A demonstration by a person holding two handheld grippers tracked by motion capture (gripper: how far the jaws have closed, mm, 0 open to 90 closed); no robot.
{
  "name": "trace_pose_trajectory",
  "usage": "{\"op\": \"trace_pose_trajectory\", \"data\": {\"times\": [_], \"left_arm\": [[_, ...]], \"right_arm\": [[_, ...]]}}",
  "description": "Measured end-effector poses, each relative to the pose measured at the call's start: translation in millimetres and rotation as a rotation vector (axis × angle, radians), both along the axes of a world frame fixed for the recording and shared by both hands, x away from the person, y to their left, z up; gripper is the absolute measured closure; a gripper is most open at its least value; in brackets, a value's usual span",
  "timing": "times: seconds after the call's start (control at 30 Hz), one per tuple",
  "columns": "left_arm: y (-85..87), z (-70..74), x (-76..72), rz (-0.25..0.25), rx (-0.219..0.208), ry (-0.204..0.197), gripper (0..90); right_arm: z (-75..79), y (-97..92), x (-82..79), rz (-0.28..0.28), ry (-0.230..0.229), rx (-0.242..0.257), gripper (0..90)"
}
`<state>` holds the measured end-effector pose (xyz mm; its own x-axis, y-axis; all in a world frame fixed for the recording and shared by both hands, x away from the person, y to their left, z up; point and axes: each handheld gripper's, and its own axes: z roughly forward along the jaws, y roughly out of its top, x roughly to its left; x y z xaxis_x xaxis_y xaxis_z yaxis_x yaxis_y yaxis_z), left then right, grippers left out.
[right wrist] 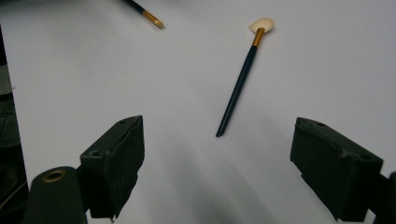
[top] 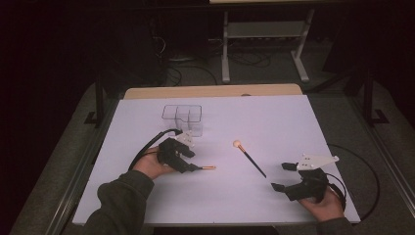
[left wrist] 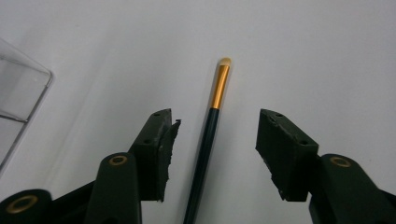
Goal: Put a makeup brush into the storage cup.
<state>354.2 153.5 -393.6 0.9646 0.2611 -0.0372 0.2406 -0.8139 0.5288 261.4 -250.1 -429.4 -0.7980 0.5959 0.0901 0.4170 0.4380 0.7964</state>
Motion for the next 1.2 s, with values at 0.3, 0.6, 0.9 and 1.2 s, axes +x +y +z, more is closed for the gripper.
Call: {"op": "trace_pose_trajectory", "data": {"times": [0.3,0.6,0.9,1.2], "left_arm": [[-5.7,-5.0,6.5,-0.047,0.013,0.019,56.8],[-11.0,-15.7,13.4,-0.058,0.047,0.048,62.9],[-15.9,-21.8,16.5,-0.07,0.068,0.065,68.1],[-20.4,-24.7,18.2,-0.092,0.105,0.075,72.6]], "right_arm": [[-0.4,0.4,0.4,0.001,0.006,0.0,16.5],[-0.2,-0.1,1.3,-0.001,0.007,0.003,16.5],[-0.3,0.2,1.3,0.0,0.008,0.001,16.3],[-0.5,1.1,1.0,0.003,0.009,-0.002,16.3]]}}
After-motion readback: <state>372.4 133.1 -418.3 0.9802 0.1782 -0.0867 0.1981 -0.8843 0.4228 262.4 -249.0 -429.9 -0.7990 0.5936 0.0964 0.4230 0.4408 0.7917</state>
